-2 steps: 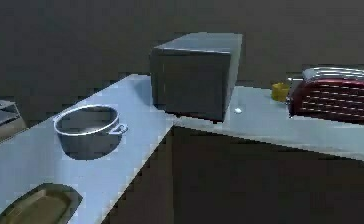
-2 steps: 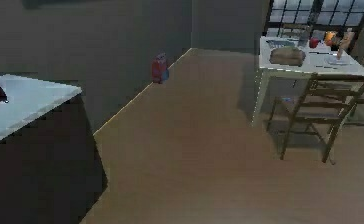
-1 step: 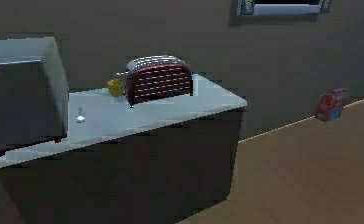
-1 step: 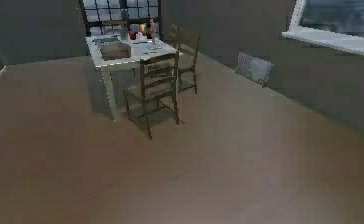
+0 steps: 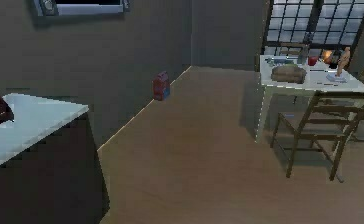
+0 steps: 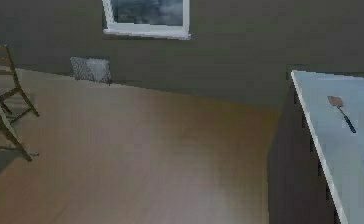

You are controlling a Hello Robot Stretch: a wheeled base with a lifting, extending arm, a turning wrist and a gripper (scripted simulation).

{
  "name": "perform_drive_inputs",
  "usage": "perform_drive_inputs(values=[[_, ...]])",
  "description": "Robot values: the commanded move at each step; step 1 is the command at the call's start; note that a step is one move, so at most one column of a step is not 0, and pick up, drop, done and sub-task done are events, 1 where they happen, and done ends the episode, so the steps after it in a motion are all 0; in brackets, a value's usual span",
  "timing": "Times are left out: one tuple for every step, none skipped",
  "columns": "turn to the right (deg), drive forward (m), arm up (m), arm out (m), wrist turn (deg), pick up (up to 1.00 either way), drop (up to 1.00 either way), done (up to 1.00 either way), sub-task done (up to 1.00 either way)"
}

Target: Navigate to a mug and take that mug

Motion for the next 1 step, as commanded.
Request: perform_drive_inputs(values=[[18.0, 0.0, 0.0, 0.0, 0.0, 0.0, 0.0, 0.0, 0.0]])
